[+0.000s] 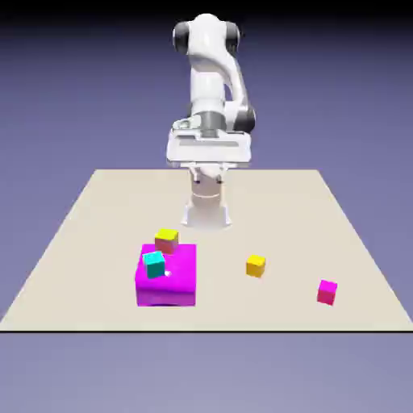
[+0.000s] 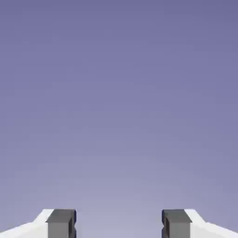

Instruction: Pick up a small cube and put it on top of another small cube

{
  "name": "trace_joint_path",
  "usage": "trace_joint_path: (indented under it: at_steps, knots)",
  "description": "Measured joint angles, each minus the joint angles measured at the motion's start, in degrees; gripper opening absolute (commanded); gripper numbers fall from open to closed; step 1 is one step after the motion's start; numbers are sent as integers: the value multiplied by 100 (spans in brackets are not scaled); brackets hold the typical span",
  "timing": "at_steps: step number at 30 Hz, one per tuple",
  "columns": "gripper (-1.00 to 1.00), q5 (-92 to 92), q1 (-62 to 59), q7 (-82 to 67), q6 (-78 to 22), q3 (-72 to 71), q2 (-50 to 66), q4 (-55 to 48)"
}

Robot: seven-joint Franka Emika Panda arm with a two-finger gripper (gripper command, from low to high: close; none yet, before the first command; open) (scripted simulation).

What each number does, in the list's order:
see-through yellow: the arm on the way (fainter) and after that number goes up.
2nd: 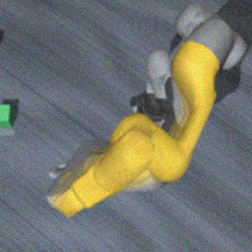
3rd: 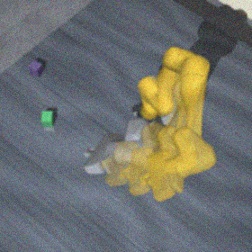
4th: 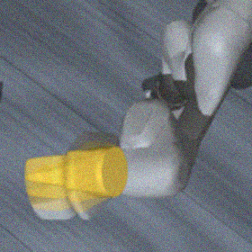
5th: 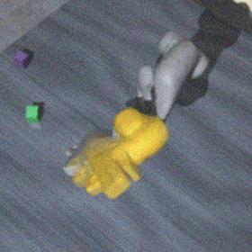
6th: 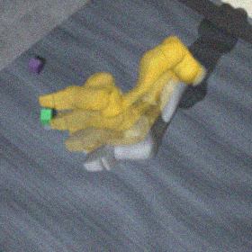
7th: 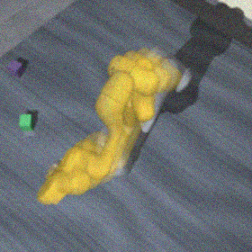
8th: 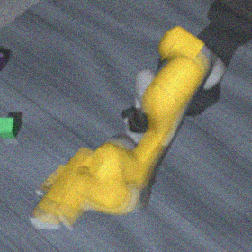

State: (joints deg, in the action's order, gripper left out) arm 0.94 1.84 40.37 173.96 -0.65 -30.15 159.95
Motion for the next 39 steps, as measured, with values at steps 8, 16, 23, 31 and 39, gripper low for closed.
trace_joint_path:
  at_steps: [8,16,23,31,39]
  knots:
    - [0,623,764,-1385,-34,-430,1661,-695]
    - [0,1247,1571,-2770,-69,-860,3322,-1391]
    - [0,1792,2197,-3981,-99,-1237,4776,-1999]
    - [0,1882,2420,-4342,478,-1320,6155,-2605]
    - [-100,1902,2380,-4293,124,-1323,5534,-2328]
